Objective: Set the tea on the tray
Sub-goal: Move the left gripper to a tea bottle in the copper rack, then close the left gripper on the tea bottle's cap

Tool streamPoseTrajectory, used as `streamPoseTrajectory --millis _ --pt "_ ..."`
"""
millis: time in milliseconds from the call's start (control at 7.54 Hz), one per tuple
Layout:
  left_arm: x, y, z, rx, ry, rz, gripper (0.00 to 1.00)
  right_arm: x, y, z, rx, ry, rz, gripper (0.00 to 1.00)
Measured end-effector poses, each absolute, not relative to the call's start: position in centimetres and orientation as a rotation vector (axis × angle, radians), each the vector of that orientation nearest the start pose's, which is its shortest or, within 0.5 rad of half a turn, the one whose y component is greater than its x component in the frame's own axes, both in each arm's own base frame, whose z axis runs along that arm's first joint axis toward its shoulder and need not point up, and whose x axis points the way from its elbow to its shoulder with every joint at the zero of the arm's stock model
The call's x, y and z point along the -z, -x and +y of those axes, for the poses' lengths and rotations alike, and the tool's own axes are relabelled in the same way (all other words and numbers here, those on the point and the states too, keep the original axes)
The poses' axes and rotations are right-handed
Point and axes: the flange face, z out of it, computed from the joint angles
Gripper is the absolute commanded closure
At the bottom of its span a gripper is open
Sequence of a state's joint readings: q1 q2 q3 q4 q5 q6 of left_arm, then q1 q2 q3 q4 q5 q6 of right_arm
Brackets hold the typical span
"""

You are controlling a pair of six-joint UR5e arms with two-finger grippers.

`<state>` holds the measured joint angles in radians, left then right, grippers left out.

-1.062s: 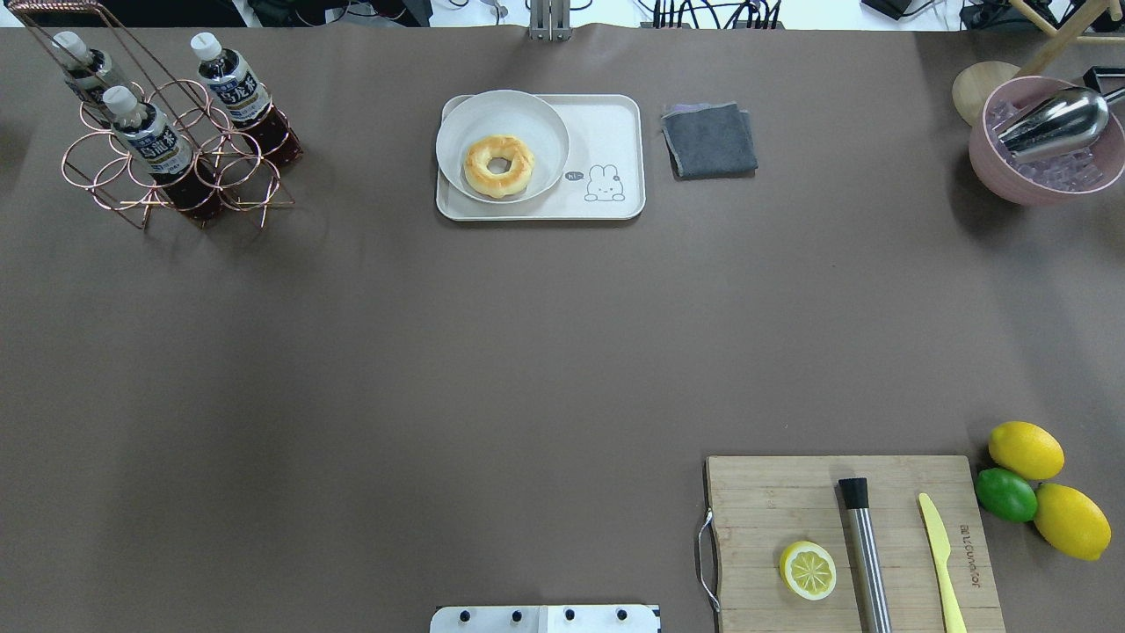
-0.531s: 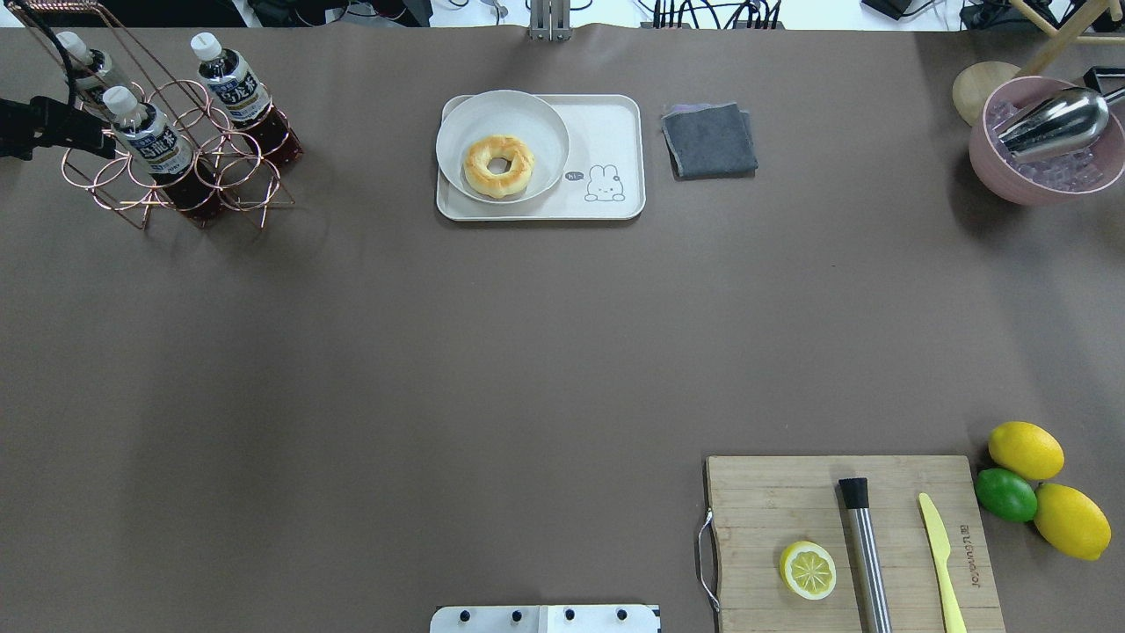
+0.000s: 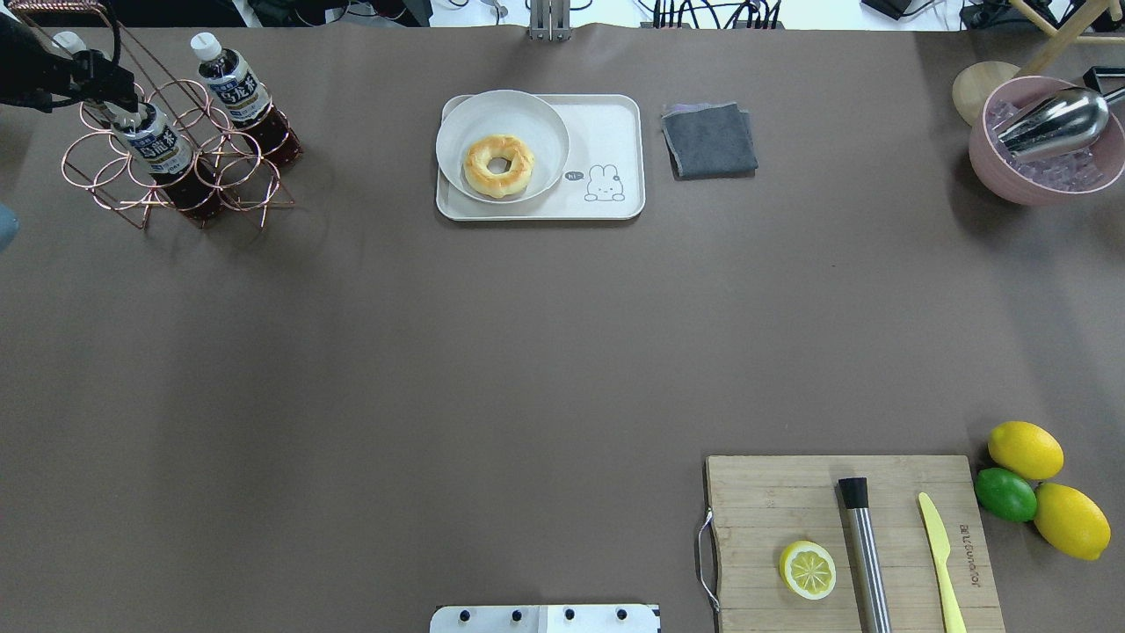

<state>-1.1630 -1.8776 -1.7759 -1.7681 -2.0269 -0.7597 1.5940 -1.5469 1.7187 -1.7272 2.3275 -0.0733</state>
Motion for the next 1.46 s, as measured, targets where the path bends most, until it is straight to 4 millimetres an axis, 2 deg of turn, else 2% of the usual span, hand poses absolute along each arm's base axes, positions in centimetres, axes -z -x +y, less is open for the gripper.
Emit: streamPoseTrajectory --millis 265,531,664,796,1460 --pt "-37.9 -16.2 -59.9 0.170 -0.342 0.735 0.04 -59.2 -7.6 -49.6 0.054 -0.054 -0.756 0.00" --pt "-38.0 -16.9 -61.2 0.157 -0.344 0.730 0.12 -59.2 -7.6 -49.7 0.054 -0.055 -0.755 0.00" --pt "-38.5 -17.3 -61.9 0.138 -0.354 0.728 0.19 -59.2 -7.6 -49.7 0.055 -0.056 -0.755 0.00" --pt "-39.1 -17.5 -62.4 0.120 -0.368 0.728 0.21 -59.1 -7.6 -49.8 0.054 -0.057 -0.754 0.00" --pt "-40.0 -17.7 -62.8 0.099 -0.390 0.742 0.21 -58.8 -7.7 -50.3 0.056 -0.062 -0.751 0.00"
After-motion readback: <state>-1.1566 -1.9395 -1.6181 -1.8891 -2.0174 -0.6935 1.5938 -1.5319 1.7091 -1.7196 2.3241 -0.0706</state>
